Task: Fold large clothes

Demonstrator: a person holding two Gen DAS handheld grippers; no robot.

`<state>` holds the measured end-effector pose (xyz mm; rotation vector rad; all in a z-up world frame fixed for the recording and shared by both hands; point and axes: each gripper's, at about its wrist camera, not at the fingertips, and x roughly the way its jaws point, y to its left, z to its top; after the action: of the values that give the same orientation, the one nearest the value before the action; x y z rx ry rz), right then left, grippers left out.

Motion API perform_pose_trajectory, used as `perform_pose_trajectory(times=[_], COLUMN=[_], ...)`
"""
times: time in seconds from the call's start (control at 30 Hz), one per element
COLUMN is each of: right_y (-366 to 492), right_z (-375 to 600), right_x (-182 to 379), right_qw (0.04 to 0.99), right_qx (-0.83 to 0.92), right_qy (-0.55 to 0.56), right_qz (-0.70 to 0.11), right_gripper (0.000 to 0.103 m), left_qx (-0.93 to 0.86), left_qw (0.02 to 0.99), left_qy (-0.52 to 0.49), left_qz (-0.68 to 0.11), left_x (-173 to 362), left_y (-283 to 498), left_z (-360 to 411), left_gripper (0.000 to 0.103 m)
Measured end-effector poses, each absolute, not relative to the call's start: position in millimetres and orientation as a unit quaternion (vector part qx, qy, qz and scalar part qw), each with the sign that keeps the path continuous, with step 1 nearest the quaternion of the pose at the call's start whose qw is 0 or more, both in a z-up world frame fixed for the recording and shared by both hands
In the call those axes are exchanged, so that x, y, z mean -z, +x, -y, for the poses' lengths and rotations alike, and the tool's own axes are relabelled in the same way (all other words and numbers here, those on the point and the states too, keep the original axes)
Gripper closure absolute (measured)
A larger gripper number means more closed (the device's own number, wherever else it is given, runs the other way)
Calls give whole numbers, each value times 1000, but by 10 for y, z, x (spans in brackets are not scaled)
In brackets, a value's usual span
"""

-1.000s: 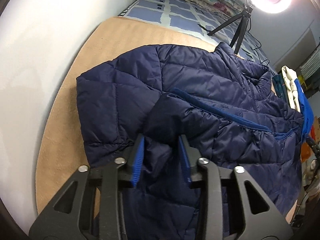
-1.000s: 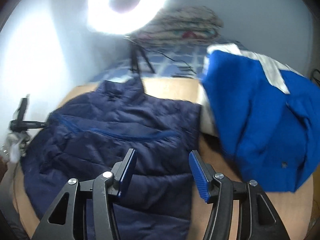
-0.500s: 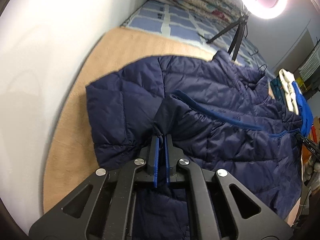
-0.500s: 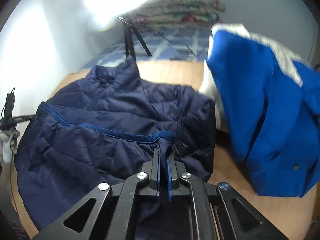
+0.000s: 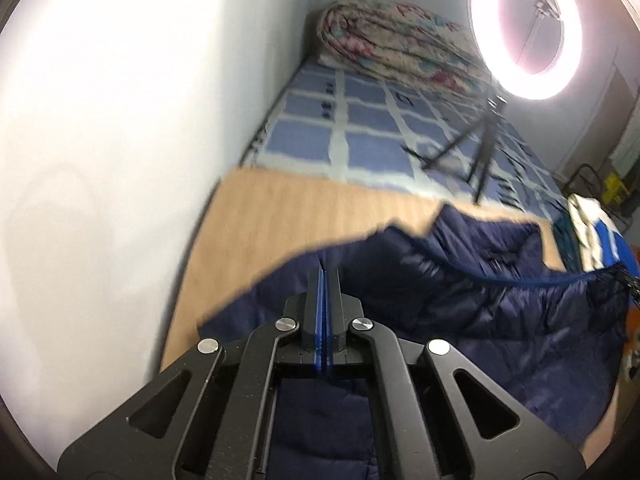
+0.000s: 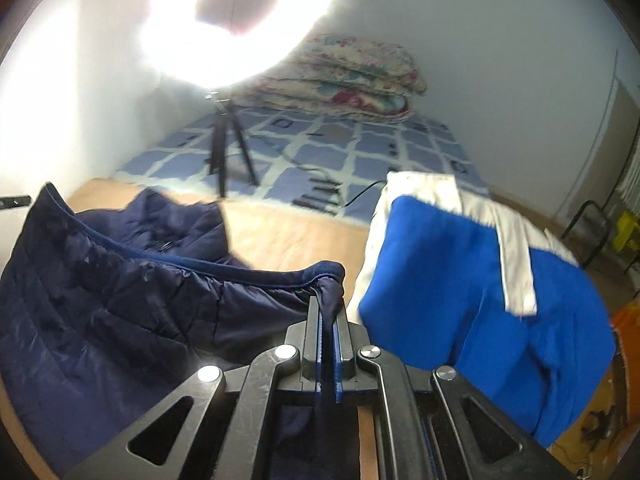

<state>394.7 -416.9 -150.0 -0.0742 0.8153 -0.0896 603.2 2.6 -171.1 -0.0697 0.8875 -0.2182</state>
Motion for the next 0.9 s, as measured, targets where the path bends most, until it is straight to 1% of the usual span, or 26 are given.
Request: perform_pose_trajectory(times=[0.13,0.23,0.3,0.33,0.37,0.4,0.43,0.47,0.5,0.53,0.57,0.63,0.73,0.9], right_y=[4280,4406,4450,4469,4487,4493,4503,4501,4498,4491,4488,4479,4497,4650], right_z=[4193,4125,4079,4063,4049,4033,4015,3999,3998,3986,3979,3975,3975,3984], right_x=[1645,1834,1925,1959,1987,2007,2031,2046,2052,2059,2064,2058,2027,2044], right_qw=[912,904,901,900,899,899,898,898,899,898,898,897,897,894], right_qx=[70,77,75,73,74,74,78,77,75,76,78,80,85,114], right_qy=[-54,-82,-89,-88,-88,-87,-88,-87,-86,-91,-95,-102,-108,-117], right_qz=[-400,-413,-418,-421,-422,-423,-425,-424,-423,-423,-423,-424,-420,-417], right_gripper=[102,102,102,102,102,102,102,102,102,102,102,102,102,102], left_qx=[93,136,139,135,141,149,145,144,145,145,144,125,102,66], left_qw=[896,876,871,870,863,855,854,854,851,850,851,860,877,881], left_qy=[-57,-106,-104,-96,-95,-94,-86,-78,-70,-60,-46,-6,18,8], left_qz=[-430,-450,-459,-464,-476,-488,-492,-494,-500,-503,-503,-495,-468,-469], left_x=[1857,2034,2128,2162,2230,2305,2359,2394,2448,2500,2540,2595,2548,2538], left_y=[6407,6483,6471,6450,6432,6432,6411,6390,6389,6377,6364,6323,6302,6526], left_z=[-13,-41,-31,-9,3,15,37,71,106,150,202,321,377,298], left_gripper=[103,103,103,94,74,65,61,61,61,73,103,103,103,103])
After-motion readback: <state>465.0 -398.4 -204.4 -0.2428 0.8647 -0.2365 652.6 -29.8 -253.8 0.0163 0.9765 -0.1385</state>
